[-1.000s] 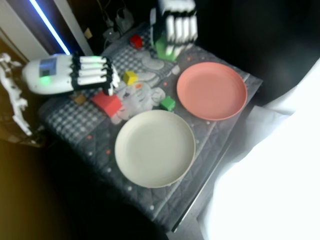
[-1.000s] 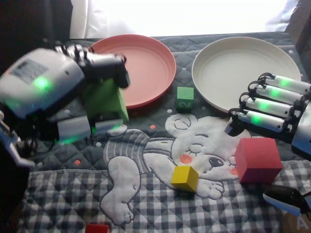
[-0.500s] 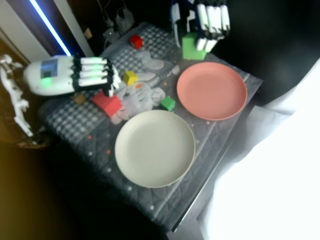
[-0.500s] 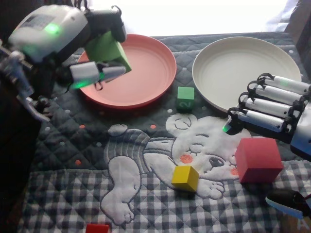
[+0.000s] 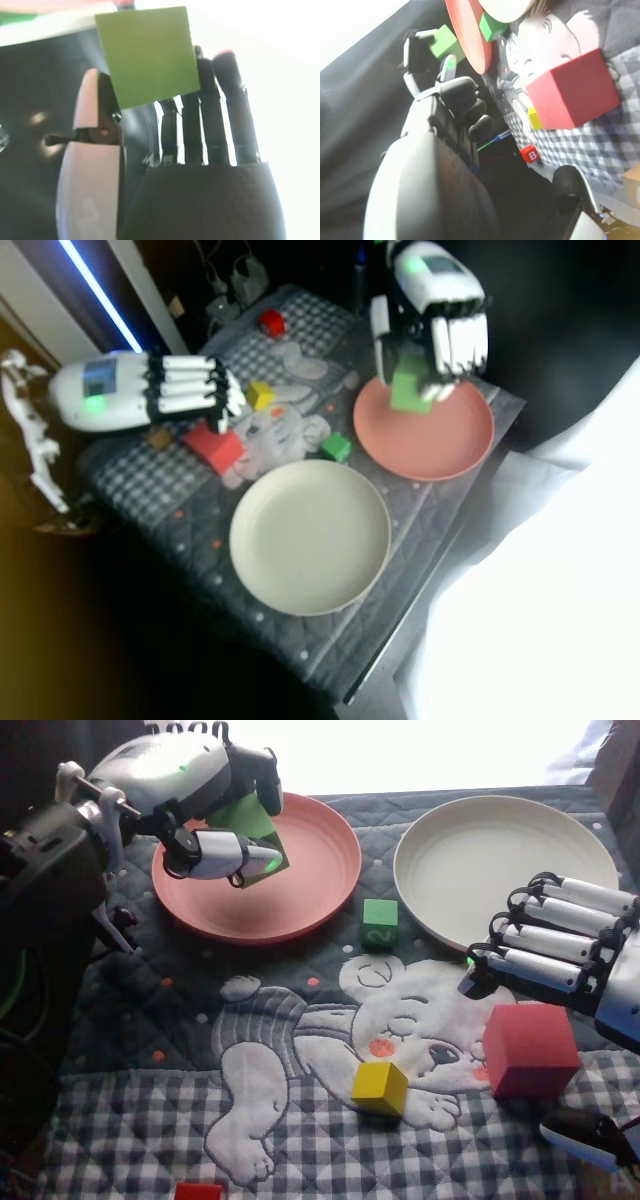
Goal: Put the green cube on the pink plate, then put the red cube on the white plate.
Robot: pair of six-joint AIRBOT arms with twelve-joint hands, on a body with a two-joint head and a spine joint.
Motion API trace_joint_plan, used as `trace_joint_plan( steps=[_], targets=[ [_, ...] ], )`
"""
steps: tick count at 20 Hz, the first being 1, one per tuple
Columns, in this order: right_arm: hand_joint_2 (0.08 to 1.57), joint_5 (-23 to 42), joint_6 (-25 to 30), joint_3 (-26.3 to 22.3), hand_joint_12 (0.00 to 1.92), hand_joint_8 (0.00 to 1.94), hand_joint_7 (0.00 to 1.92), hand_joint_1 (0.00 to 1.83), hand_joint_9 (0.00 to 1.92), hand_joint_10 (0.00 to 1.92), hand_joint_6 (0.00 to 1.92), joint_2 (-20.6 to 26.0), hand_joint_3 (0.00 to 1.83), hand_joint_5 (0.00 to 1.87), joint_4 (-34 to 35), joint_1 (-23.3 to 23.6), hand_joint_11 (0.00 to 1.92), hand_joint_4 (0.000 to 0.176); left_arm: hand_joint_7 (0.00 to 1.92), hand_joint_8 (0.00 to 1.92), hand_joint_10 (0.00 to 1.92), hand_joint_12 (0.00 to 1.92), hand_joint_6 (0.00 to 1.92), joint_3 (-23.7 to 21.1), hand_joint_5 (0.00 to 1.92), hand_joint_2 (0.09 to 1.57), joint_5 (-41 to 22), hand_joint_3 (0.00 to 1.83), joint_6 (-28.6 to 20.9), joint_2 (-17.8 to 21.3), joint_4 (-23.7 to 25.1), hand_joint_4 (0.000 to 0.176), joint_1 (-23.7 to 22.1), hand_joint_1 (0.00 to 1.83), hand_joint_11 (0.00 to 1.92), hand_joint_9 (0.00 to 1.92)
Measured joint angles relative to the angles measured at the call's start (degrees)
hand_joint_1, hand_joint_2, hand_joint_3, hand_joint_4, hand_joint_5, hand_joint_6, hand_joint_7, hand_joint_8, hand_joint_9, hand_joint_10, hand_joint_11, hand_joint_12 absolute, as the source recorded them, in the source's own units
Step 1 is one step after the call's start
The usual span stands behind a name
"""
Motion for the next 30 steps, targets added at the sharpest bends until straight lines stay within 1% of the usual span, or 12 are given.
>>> trace_joint_plan(
  steps=[2,3,4,5,6,7,8,15,18,24,28,30],
  targets=[
    [0.55,0.0,0.0,0.1,1.74,0.82,0.19,0.75,0.00,1.20,0.98,0.0,0.76,0.13,0.0,0.0,0.00,0.000,0.75,1.43,1.26,1.82,1.30,1.0,0.73,1.24,1.4,0.00,0.0,-0.7,-0.6,0.015,-0.3,1.14,0.23,0.51],
    [0.55,0.0,0.0,0.1,1.75,0.83,0.19,0.75,0.00,1.21,0.99,0.0,0.76,0.12,-0.1,0.0,0.00,0.000,0.58,1.08,1.19,1.80,1.33,1.4,0.75,1.23,1.5,0.00,0.0,-1.0,-0.9,0.034,-0.3,1.01,0.14,0.41],
    [0.54,0.0,0.0,0.1,1.78,0.85,0.17,0.77,0.00,1.20,1.02,0.0,0.77,0.11,-0.1,0.0,0.00,0.000,0.46,0.64,0.89,1.64,0.77,1.6,0.51,1.11,1.7,0.00,-0.1,-1.1,-1.6,0.041,-0.3,0.94,0.03,0.25],
    [0.53,0.0,0.0,0.1,1.77,0.86,0.17,0.80,0.00,1.21,1.02,0.0,0.77,0.11,-0.1,0.0,0.00,0.000,0.41,0.27,0.54,1.23,0.41,1.6,0.49,1.06,2.3,0.00,0.0,-1.1,-2.3,0.083,-0.3,0.90,0.00,0.15],
    [0.53,0.0,0.0,0.1,1.78,0.87,0.16,0.79,0.00,1.20,1.04,0.0,0.80,0.11,0.0,0.0,0.00,0.000,0.28,0.06,0.12,0.24,0.16,1.6,0.37,1.00,2.5,0.00,0.0,-1.3,-3.2,0.111,-0.3,0.78,0.00,0.11],
    [0.53,0.0,0.0,0.1,1.78,0.88,0.17,0.77,0.00,1.20,1.05,0.0,0.80,0.11,0.0,0.0,0.00,0.000,0.09,0.01,0.02,0.05,0.06,1.5,0.24,0.94,2.7,0.00,0.0,-1.4,-3.5,0.159,-0.3,0.71,0.00,0.02],
    [0.52,0.0,0.0,0.1,1.79,0.88,0.17,0.77,0.00,1.21,1.04,0.0,0.81,0.12,-0.1,0.0,0.00,0.000,0.02,0.00,0.00,0.01,0.02,1.5,0.18,0.90,2.8,0.00,0.0,-1.4,-3.7,0.173,-0.3,0.67,0.00,0.00],
    [0.60,0.0,0.0,0.3,1.68,0.91,0.20,0.70,0.06,1.19,0.99,0.3,0.71,0.12,-0.1,0.0,0.00,0.000,0.00,0.00,0.00,0.00,0.00,-3.8,0.04,0.87,-2.6,0.00,0.0,1.8,-4.6,0.166,2.6,0.58,0.00,0.00],
    [0.63,0.0,0.1,1.3,1.48,0.59,0.23,0.74,0.05,0.96,0.81,0.2,0.57,0.14,-0.1,0.5,0.00,0.000,0.00,0.00,0.00,0.00,0.00,-7.8,0.00,0.94,-8.2,0.02,0.0,4.9,-4.7,0.100,4.8,0.55,0.00,0.00],
    [0.39,1.7,0.5,2.7,1.23,0.09,0.24,0.95,0.00,0.60,0.50,-1.7,0.69,0.23,-0.2,1.4,0.00,0.000,0.00,0.00,0.00,0.00,0.01,-14.1,0.04,1.00,-17.9,0.02,0.0,8.1,-2.1,0.125,7.4,0.52,0.00,0.00],
    [0.47,5.6,0.6,3.9,1.49,0.02,0.24,0.99,0.00,0.55,0.57,-3.0,0.61,0.26,0.0,1.9,0.00,0.000,0.00,0.00,0.00,0.00,0.01,-15.4,0.06,1.02,-20.2,0.02,0.0,9.1,-2.0,0.140,8.7,0.55,0.00,0.00],
    [0.51,6.2,1.0,4.2,1.58,0.01,0.23,0.97,0.00,0.59,0.57,-3.5,0.55,0.22,-0.2,1.9,0.00,0.000,0.00,0.00,0.00,0.00,0.01,-15.6,0.07,1.02,-21.1,0.01,0.0,9.3,-2.5,0.117,8.8,0.57,0.00,0.00]
  ],
)
